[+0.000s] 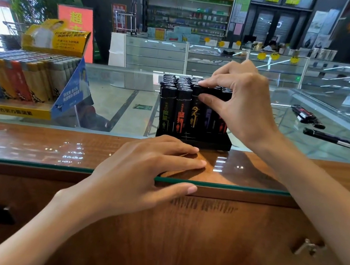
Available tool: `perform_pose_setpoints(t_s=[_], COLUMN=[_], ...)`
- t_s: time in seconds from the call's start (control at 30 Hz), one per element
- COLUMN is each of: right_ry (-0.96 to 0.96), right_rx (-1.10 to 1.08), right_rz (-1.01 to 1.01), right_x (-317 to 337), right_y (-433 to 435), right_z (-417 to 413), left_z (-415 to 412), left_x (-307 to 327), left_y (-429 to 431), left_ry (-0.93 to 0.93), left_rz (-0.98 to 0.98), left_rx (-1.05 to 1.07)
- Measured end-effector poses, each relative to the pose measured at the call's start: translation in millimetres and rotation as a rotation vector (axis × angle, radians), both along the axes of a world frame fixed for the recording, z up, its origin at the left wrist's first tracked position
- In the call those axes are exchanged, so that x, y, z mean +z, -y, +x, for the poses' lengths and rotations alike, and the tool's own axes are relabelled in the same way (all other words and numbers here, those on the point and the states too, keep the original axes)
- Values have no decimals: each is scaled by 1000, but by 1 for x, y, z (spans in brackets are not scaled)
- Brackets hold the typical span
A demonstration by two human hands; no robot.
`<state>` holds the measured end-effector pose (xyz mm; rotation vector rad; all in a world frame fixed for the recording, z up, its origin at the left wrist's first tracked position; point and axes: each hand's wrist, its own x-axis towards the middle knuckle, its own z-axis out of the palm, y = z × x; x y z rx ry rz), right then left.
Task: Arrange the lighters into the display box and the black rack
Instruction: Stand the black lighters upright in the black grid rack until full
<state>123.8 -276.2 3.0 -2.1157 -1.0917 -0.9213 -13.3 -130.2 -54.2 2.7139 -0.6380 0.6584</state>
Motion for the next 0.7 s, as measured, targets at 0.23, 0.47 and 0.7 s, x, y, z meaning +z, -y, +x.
perform_pose_setpoints(t_s=[0.23,0.47,0.7], right_ry=[51,51,44], right_rx=[-38,-8,17], right_rz=[-57,-33,-26], right_x=[-3,-5,-4], right_y=[-3,1,14], right_z=[1,5,8], left_z=[-1,0,2], left_x=[0,0,-1], left_y=[1,1,0], left_ry=[-14,-16,-23], left_rz=[-32,-37,-58], left_rx=[-5,4,-12])
